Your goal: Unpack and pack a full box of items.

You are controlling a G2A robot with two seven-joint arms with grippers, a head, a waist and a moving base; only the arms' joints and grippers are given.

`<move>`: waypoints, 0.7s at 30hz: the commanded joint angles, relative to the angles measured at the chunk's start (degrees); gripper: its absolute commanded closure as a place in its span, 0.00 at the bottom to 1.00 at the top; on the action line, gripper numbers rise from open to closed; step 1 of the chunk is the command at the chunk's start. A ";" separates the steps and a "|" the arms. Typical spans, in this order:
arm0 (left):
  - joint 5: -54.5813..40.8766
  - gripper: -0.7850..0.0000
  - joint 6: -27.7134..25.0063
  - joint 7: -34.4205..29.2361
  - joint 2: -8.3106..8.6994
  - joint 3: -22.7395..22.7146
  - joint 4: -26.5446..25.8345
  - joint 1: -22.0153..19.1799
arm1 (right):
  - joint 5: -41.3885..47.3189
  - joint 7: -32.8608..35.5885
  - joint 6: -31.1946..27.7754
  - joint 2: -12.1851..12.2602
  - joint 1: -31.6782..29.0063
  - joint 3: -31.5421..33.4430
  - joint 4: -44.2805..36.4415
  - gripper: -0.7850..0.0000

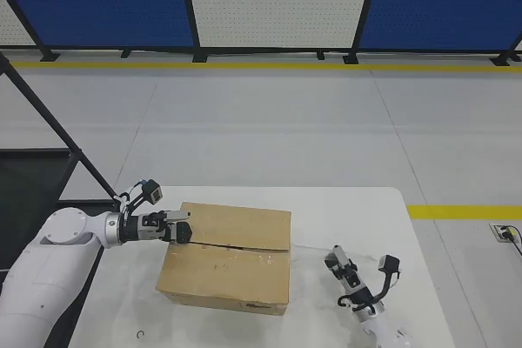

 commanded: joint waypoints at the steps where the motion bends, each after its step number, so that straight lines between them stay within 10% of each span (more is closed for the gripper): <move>1: 0.02 0.00 0.03 -0.04 0.01 0.00 -0.16 0.03 | 0.02 -0.65 0.08 -0.01 -0.42 0.57 -0.66 0.00; 21: -0.28 0.00 -0.06 0.06 0.60 -0.85 -1.29 1.16 | -8.36 -10.57 13.46 -0.21 -6.88 6.03 -20.14 0.00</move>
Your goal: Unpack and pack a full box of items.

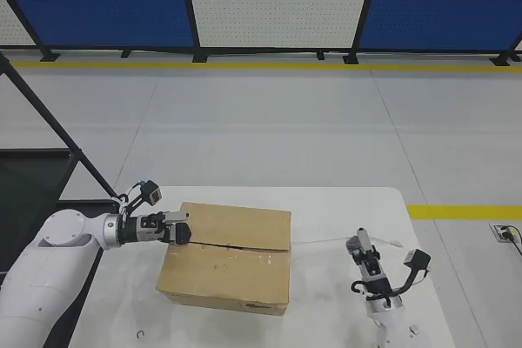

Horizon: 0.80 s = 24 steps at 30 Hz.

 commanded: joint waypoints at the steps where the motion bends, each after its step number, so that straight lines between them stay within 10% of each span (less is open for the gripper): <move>1: 0.02 0.00 -0.02 0.02 0.03 -0.03 -0.08 0.08 | -2.17 -0.56 2.47 -0.01 -1.21 0.09 -3.52 0.00; 24: -1.67 0.00 0.01 -0.02 0.23 -0.95 -0.84 1.40 | -26.62 -0.04 29.56 -2.66 1.13 -14.82 -24.08 0.00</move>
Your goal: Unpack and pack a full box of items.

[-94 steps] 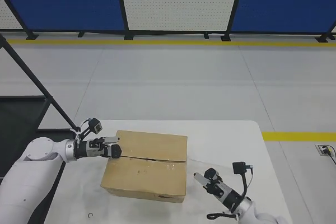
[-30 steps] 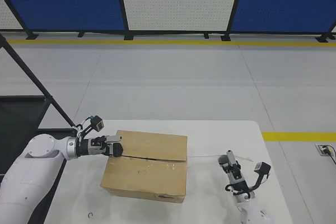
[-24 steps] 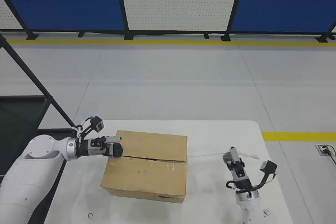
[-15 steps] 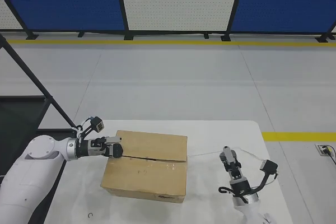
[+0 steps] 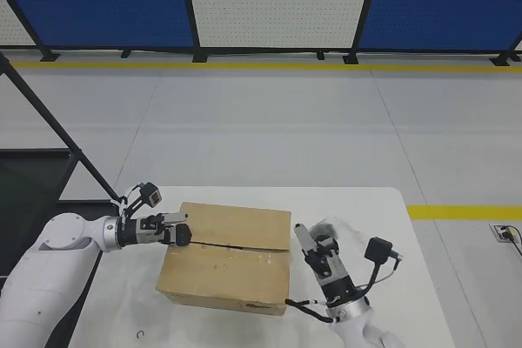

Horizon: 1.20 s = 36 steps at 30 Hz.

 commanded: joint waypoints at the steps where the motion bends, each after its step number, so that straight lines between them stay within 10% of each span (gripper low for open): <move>1: -0.17 0.00 0.00 0.00 0.06 -0.19 -0.04 0.12 | -1.78 0.06 2.45 -0.44 1.26 -2.14 -0.02 0.00; 36: -1.98 0.00 -0.04 0.04 1.18 -3.59 0.03 2.91 | -9.13 3.21 16.68 -11.00 20.62 -21.74 21.96 0.00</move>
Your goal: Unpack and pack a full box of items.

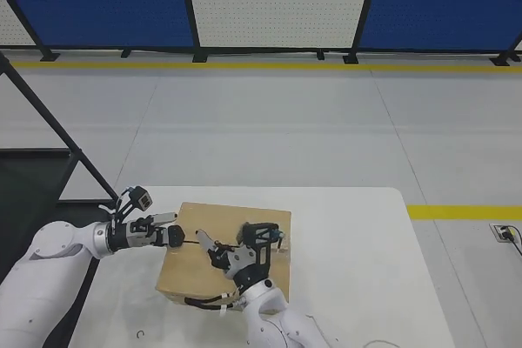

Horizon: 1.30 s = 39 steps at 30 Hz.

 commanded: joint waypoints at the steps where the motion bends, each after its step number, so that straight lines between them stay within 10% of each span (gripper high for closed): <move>1: -0.01 0.00 -0.05 0.05 -0.01 -0.10 0.00 0.03 | -0.13 0.50 -0.33 -0.28 -0.05 -0.01 0.28 0.00; 39: -0.19 0.00 -0.02 0.02 0.29 -2.42 0.26 1.30 | -4.41 2.92 -2.47 -7.39 2.74 -1.69 9.09 0.00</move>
